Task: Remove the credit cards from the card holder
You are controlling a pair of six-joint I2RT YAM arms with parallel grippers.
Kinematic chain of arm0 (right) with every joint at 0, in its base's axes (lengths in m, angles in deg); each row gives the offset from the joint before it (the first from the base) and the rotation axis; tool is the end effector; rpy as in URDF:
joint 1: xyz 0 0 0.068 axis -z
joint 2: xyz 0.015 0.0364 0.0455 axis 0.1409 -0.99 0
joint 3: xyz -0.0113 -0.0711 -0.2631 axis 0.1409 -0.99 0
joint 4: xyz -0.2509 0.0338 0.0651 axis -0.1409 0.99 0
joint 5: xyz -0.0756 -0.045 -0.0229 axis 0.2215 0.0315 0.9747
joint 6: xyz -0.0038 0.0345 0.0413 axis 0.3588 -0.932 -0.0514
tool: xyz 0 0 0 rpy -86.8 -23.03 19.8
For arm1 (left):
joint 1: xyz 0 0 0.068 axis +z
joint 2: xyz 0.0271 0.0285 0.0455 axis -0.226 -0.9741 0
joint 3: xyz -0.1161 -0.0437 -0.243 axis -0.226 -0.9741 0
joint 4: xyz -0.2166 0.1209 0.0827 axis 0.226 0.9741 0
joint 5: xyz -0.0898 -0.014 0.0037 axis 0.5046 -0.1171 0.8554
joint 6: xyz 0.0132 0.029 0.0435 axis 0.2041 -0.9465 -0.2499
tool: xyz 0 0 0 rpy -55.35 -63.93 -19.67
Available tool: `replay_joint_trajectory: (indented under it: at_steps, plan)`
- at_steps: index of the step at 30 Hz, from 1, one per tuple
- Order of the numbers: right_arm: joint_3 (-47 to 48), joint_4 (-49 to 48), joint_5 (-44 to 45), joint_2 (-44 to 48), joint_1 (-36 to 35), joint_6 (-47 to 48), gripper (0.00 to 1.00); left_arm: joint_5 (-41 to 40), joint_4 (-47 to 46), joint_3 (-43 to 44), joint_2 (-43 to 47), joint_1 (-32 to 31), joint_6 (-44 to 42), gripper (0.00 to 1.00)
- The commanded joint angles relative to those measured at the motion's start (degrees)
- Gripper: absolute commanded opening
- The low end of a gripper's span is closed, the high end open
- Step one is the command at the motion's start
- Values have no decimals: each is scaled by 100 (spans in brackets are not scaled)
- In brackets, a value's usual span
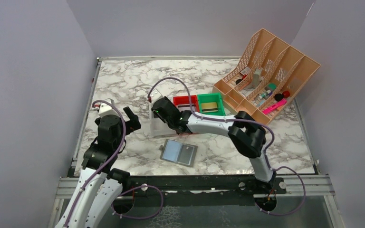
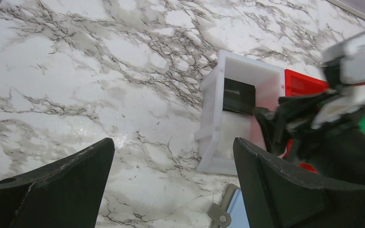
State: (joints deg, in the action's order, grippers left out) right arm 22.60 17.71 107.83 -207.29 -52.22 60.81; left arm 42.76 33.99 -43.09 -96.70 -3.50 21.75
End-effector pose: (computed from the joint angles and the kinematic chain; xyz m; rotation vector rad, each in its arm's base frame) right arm 0.2547 0.4099 0.1923 -0.8896 1.8900 -0.0291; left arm 0.1219 -0.0245 0.2896 -0.3961 1.9476 -0.1789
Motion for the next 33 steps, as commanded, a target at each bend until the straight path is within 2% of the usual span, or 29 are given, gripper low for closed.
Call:
replay_joint_trajectory:
  at_steps: [1,8,12,16,21,26,33]
  plan:
    - [-671,0,-432,1371,29,-1511,47,224,-123,61,-96,38,-77,99]
    - [-2827,214,-932,3114,29,-4286,54,1539,-501,-40,-705,39,-348,99]
    - [-3831,8,-1571,3782,28,-5176,54,2554,-653,-43,-1300,30,-352,95]
    - [-4475,182,-1829,4240,35,-5941,53,3185,-848,-235,-1568,-154,247,86]
    - [-5330,-195,-2207,4956,29,-6406,53,2788,-1221,-788,-1467,-957,935,83]
    - [-5457,-146,-2482,5374,29,-6321,52,2478,-1501,-1287,-1700,-1561,1254,78]
    - [-5243,176,-2624,4898,29,-6404,47,2176,-1657,-1650,-1595,-1984,1419,71]
